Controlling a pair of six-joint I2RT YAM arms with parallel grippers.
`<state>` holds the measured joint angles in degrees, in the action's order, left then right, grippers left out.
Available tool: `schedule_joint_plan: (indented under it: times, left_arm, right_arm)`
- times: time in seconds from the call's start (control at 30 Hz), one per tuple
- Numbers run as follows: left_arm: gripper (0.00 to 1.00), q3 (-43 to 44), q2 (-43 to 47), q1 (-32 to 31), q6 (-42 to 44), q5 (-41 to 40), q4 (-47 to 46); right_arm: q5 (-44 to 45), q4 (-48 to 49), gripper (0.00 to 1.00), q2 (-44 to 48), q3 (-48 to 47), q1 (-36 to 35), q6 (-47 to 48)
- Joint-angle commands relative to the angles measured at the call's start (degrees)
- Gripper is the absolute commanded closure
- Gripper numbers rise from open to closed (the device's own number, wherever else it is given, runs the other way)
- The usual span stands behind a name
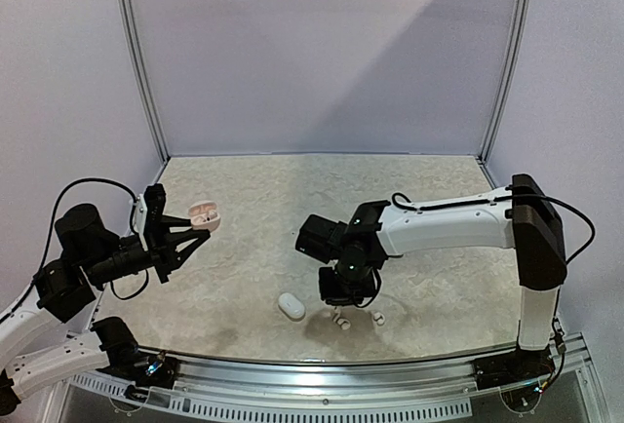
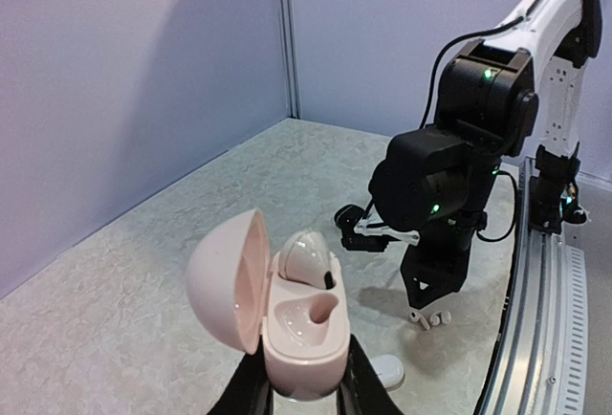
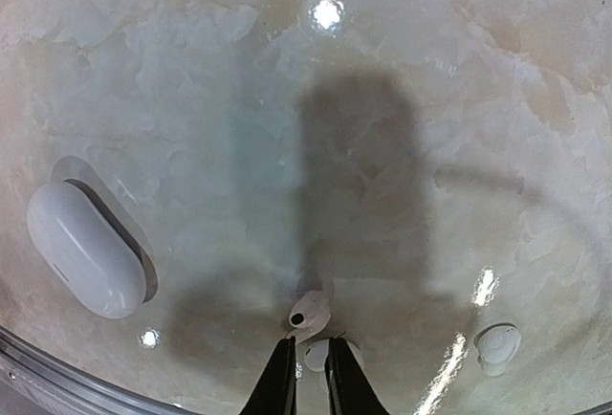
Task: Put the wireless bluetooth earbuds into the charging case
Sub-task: Pick up the left earbud from the corner of the board.
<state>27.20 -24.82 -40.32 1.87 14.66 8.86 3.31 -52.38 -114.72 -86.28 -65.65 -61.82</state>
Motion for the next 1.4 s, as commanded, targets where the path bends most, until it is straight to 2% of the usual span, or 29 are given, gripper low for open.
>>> schedule_joint_plan:
  times: [0.0,0.3,1.1,1.37]
  left_arm:
    - [1.00,-0.9,0.0,0.7,-0.2,0.4,-0.4]
    - [1.00,-1.2,0.1,0.7,-0.4,0.5,-0.6]
    - [1.00,-0.8,0.1,0.7,0.2,0.4,-0.2]
    - [1.00,-0.8,0.1,0.7,0.2,0.4,-0.1]
  right_arm:
    - [-1.0,0.5,0.86,-1.9,0.2,0.4,0.3]
    - [-0.5,0.8,0.92,-0.9,1.4,0.7,-0.3]
    - [-1.8,2.5,0.91,-3.3,0.9,1.0,0.8]
    - [-1.6,2.5,0.88,-4.0,0.7,1.1,1.5]
